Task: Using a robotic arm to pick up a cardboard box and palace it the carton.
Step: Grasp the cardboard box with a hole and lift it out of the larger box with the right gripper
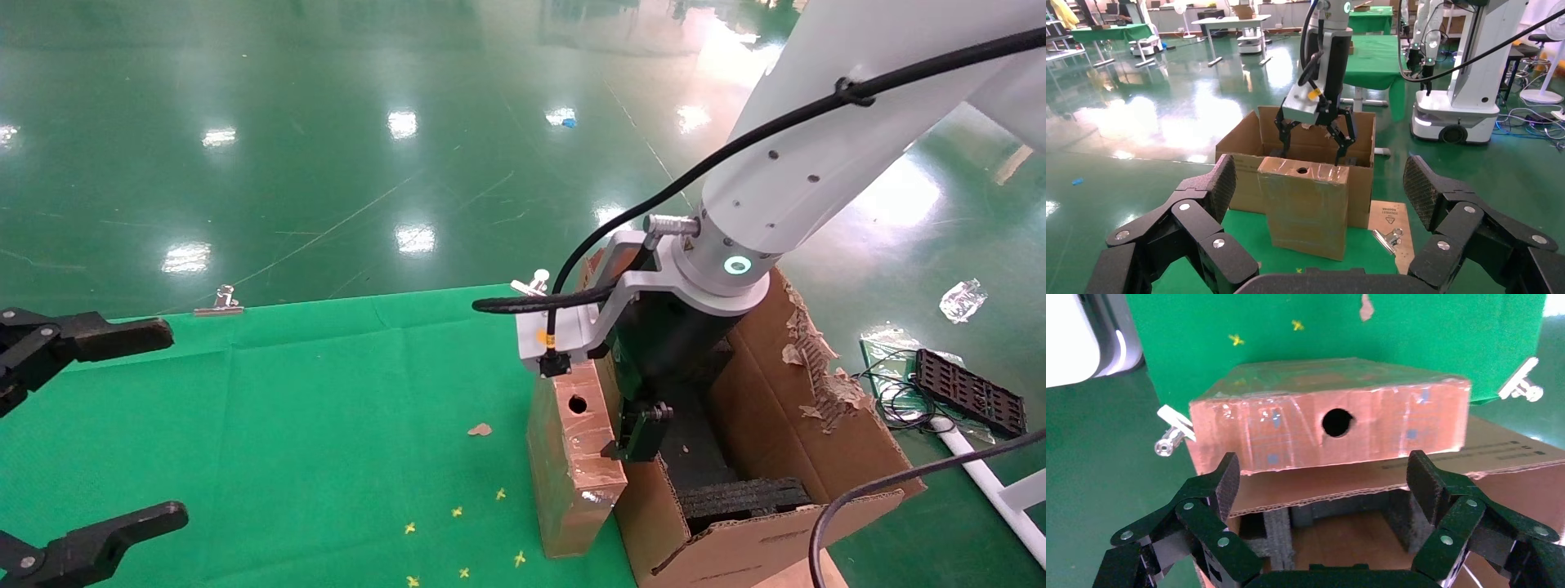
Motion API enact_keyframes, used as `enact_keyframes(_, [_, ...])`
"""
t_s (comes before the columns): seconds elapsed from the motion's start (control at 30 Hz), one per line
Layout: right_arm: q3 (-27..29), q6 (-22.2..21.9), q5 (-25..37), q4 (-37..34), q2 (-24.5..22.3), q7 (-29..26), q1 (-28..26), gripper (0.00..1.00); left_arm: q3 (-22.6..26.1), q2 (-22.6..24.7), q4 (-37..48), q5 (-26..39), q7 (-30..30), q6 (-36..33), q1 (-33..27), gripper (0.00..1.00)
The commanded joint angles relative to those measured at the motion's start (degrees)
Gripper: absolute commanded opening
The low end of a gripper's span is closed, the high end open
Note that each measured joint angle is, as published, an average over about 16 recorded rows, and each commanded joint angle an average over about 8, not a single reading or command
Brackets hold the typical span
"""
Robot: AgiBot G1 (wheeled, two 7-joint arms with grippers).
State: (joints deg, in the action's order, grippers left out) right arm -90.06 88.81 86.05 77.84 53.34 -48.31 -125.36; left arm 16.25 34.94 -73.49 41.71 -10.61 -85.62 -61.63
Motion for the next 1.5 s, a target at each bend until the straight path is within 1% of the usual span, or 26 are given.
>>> enact_keyframes(0.03, [-1.3,-0.3,-0.4,0.0,0.3,-0.4,-0.4,1.0,0.0,0.0,0.0,0.0,0.0,0.0,0.0,1.0])
enact_keyframes(0.37, [-4.1,-1.9,-0.9,0.0,1.2,-2.0,-0.6,1.0,0.0,0.0,0.0,0.0,0.0,0.0,0.0,1.0])
enact_keyframes(0.47, [-4.3,-2.1,-1.2,-0.2,0.9,-3.7,-1.3,1.0,0.1,0.0,0.0,0.0,0.0,0.0,0.0,1.0])
enact_keyframes(0.57, [-4.5,-1.6,-2.0,-0.8,0.6,-8.0,-2.2,1.0,0.1,0.0,0.0,-0.1,0.0,0.0,0.0,1.0])
enact_keyframes(0.63, [-4.6,-1.1,-2.8,-1.9,0.4,-12.4,-2.8,1.0,0.1,0.0,0.0,-0.1,0.0,0.0,0.0,1.0])
enact_keyframes(0.83, [-5.2,-0.5,-6.3,-10.5,0.5,-30.6,-3.0,1.0,0.1,0.0,0.0,-0.1,0.1,0.0,0.0,1.0])
enact_keyframes(0.93, [-5.3,-0.7,-8.5,-15.5,1.1,-37.1,-1.7,1.0,0.1,0.0,0.0,-0.1,0.1,0.1,0.0,1.0])
enact_keyframes(0.97, [-5.3,-0.7,-9.3,-17.0,1.3,-38.4,-1.1,1.0,0.1,-0.1,0.0,-0.1,0.1,0.1,0.0,1.0])
enact_keyframes(1.07, [-5.3,-0.6,-11.4,-20.9,2.0,-40.2,0.8,1.0,0.1,-0.1,0.0,-0.1,0.1,0.1,0.0,1.0])
enact_keyframes(1.27, [-5.7,-1.0,-13.0,-26.1,3.5,-41.1,3.3,1.0,0.2,-0.1,0.0,-0.1,0.1,0.1,0.0,1.0])
enact_keyframes(1.3, [-5.7,-1.2,-13.1,-26.6,3.7,-41.1,3.6,0.97,0.2,-0.1,0.0,-0.1,0.1,0.1,0.0,1.0])
enact_keyframes(1.37, [-5.8,-1.4,-13.0,-27.3,4.2,-40.8,4.0,0.8,0.2,-0.1,0.0,-0.1,0.1,0.1,0.0,1.0])
enact_keyframes(1.4, [-5.9,-1.6,-12.9,-27.6,4.5,-40.7,4.2,0.69,0.2,-0.1,0.0,-0.1,0.1,0.1,0.0,1.0])
enact_keyframes(1.5, [-6.3,-1.8,-12.3,-27.9,5.3,-40.8,4.5,0.32,0.2,-0.1,0.0,-0.1,0.1,0.1,0.0,1.0])
